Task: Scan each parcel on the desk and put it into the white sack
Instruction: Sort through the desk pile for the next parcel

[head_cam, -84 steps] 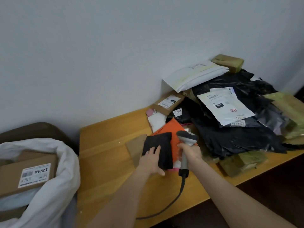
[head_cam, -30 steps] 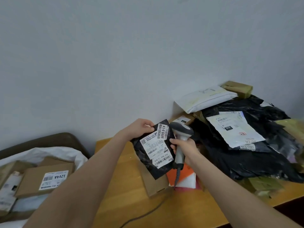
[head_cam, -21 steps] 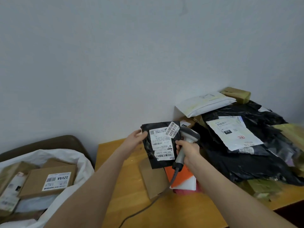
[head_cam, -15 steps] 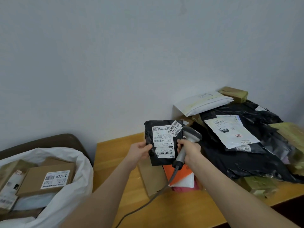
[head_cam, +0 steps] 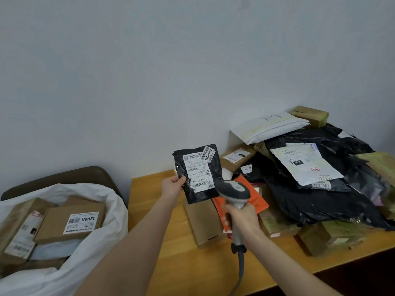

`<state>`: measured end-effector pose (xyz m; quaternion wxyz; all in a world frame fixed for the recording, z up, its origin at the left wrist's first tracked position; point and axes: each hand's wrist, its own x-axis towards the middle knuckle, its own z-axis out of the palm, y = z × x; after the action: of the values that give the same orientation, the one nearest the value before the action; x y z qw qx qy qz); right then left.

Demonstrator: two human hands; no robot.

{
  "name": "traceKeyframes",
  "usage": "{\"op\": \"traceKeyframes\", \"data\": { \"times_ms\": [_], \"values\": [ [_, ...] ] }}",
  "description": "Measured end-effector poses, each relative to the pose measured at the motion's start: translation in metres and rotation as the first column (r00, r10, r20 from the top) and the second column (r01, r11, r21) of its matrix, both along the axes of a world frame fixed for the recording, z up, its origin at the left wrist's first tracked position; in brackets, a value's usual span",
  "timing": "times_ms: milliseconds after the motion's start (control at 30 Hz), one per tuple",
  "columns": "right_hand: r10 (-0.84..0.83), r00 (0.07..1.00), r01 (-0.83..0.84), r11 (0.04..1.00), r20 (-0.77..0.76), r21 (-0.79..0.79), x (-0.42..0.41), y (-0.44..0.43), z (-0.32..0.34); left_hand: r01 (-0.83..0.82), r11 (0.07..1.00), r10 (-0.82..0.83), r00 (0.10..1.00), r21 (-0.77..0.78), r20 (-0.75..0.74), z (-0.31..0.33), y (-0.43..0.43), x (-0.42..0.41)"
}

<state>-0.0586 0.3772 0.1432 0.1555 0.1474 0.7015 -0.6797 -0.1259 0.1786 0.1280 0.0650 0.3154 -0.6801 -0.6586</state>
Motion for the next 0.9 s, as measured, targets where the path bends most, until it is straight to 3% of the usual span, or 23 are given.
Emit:
{"op": "traceKeyframes", "data": {
  "times_ms": [300, 900],
  "values": [
    [0.122, 0.992, -0.114, 0.980, -0.043, 0.162, 0.019, -0.011, 0.001, -0.036, 0.999, 0.037, 0.999, -0.017, 0.007, -0.010, -0.009, -0.003],
    [0.176, 0.983, -0.162, 0.966, -0.052, 0.203, 0.015, -0.022, 0.005, -0.073, 0.996, 0.074, 0.997, -0.050, 0.030, -0.019, -0.031, -0.007]
  ]
}}
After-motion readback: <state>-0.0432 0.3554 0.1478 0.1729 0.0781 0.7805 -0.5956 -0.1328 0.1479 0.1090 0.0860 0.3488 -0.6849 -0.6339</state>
